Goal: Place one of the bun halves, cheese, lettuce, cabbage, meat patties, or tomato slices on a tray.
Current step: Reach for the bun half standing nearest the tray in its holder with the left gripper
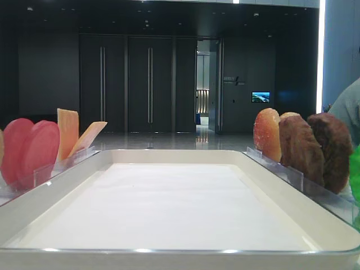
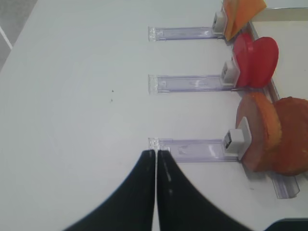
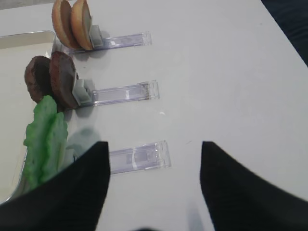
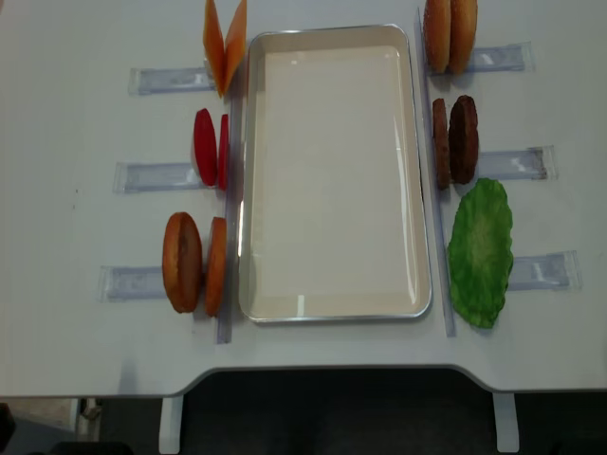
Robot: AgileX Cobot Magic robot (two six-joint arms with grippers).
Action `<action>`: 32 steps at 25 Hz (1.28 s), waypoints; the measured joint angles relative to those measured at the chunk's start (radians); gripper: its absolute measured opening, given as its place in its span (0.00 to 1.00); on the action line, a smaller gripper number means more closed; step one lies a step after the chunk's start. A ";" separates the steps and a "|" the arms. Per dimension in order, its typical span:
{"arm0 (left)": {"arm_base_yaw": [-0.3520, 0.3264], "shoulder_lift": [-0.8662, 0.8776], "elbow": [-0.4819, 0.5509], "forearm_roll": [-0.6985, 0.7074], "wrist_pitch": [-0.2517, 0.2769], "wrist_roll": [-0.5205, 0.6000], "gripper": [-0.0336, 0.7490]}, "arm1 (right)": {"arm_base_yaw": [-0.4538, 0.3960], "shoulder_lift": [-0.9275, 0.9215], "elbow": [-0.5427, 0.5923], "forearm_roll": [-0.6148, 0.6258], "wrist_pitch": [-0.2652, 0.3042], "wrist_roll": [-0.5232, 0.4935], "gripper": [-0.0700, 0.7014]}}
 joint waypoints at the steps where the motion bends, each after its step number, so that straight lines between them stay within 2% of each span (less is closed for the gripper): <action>1: 0.000 0.000 0.000 0.000 0.000 0.000 0.04 | 0.000 0.000 0.000 0.000 0.000 0.000 0.62; 25: 0.000 0.000 0.000 -0.002 0.000 0.000 0.06 | 0.000 0.000 0.000 0.000 0.000 0.000 0.62; 28: 0.000 0.000 0.000 -0.002 0.000 0.000 0.16 | 0.000 0.000 0.000 0.000 0.000 -0.001 0.62; 30: 0.000 0.000 0.000 -0.002 0.000 0.000 0.32 | 0.000 0.000 0.000 0.000 0.000 -0.001 0.62; 32: 0.000 0.000 0.000 -0.002 0.000 0.002 0.57 | 0.000 0.000 0.000 0.000 0.000 -0.001 0.62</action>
